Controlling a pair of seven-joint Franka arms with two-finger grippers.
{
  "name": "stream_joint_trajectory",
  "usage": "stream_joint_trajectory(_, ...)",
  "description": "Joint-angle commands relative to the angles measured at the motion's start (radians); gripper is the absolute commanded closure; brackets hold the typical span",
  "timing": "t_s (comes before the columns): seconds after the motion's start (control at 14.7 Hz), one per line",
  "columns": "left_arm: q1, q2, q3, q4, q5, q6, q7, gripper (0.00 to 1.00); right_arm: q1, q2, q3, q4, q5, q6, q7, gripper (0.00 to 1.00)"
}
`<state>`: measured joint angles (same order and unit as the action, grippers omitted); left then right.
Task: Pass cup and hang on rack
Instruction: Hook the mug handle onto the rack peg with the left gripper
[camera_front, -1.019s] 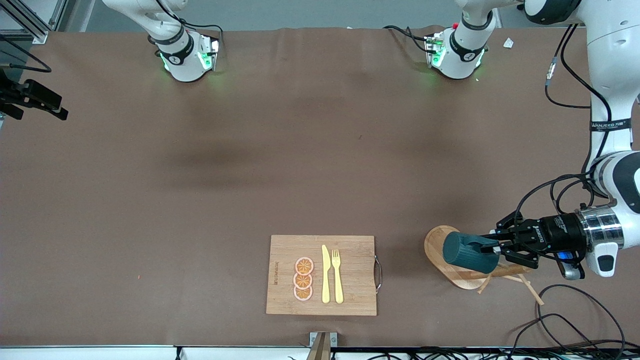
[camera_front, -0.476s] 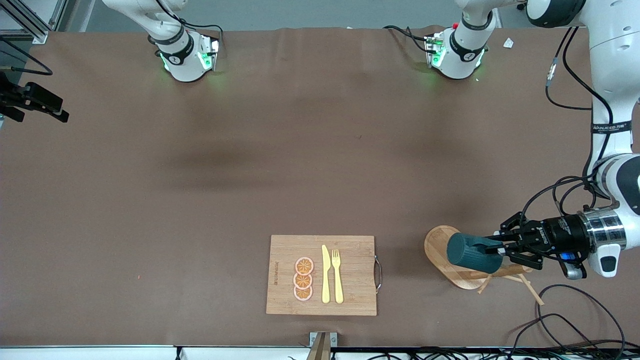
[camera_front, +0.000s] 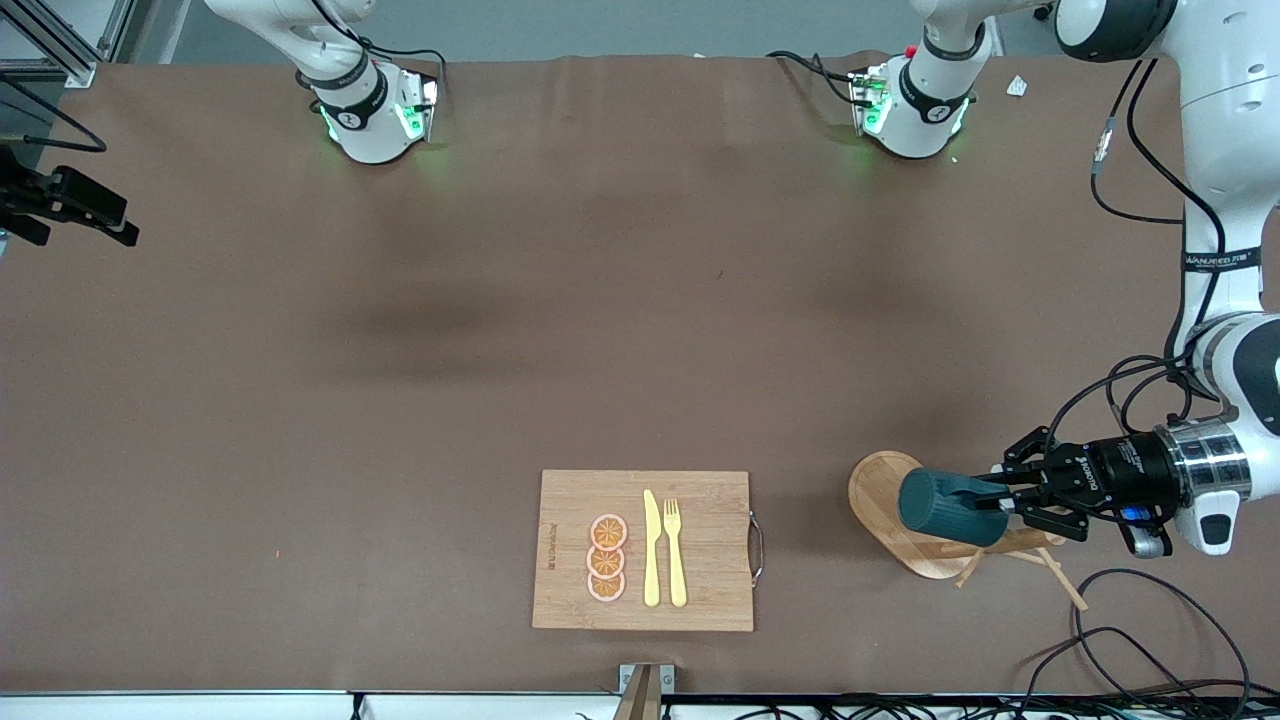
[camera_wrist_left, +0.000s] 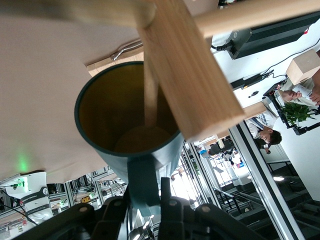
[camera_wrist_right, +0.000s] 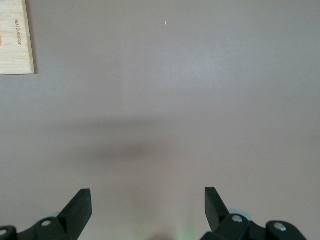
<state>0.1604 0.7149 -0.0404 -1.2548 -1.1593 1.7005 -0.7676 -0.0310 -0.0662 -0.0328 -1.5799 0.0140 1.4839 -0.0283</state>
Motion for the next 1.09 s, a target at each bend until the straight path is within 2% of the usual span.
stream_joint_trajectory(0.0, 0.021, 0.005, -0.004, 0.005, -0.023, -0.018, -0.002, 0.99, -0.020, 0.006, 0.008, 0.009, 0.012, 0.001, -0.005, 0.00)
stream_joint_trajectory(0.88, 0.045, 0.029, -0.004, 0.005, -0.025, -0.019, -0.001, 0.99, -0.013, 0.000, 0.010, 0.044, 0.009, -0.014, -0.002, 0.00)
stream_joint_trajectory(1.02, 0.045, 0.035, -0.006, 0.005, -0.025, -0.019, -0.001, 0.99, -0.017, -0.001, 0.007, 0.046, 0.011, -0.057, -0.009, 0.00)
